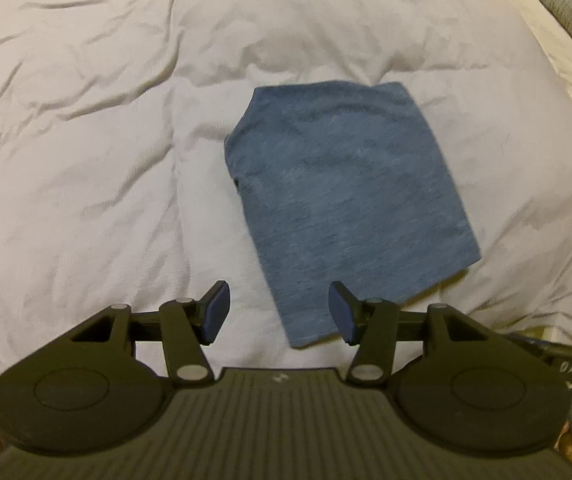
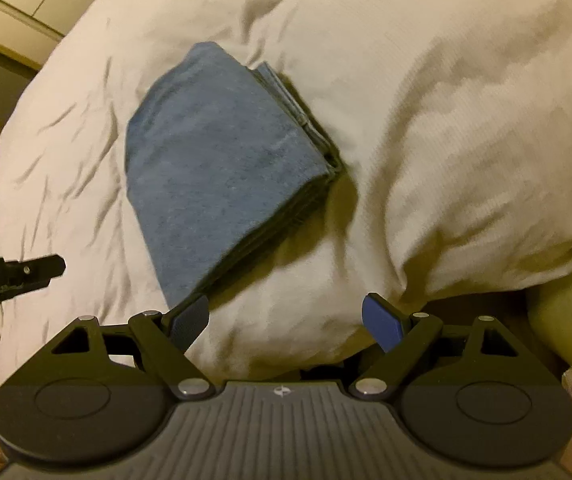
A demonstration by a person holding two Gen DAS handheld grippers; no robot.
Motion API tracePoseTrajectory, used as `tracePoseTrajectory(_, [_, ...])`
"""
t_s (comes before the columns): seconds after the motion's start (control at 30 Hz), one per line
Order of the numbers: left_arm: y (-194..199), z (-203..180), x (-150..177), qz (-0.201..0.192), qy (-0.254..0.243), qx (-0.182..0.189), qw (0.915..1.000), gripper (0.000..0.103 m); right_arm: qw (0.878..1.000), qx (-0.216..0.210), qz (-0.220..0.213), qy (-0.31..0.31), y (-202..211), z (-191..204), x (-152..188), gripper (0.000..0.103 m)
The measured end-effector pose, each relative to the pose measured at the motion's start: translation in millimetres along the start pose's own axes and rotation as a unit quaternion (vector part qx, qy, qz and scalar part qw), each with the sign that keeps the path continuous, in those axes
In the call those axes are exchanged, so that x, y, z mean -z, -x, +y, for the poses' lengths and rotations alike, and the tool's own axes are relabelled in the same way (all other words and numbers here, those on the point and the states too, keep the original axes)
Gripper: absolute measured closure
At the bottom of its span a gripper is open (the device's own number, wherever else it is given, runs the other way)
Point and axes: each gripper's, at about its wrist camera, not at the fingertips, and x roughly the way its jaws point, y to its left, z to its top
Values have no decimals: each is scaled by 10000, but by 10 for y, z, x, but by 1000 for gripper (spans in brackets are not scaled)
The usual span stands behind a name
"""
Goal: Fold clothes
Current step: 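Move both open tools to the sides of the folded jeans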
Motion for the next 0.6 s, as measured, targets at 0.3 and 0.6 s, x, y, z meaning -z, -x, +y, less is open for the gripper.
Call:
tracePoseTrajectory(0.3, [-317, 214, -17, 327, 447, 277, 9981, 53, 9999, 107, 12, 26, -80, 11, -152, 17])
tracePoseTrajectory(0.6, [-643, 233, 62, 303, 1639, 616, 9841, 53, 9952, 48, 419, 879, -236, -104, -736, 16])
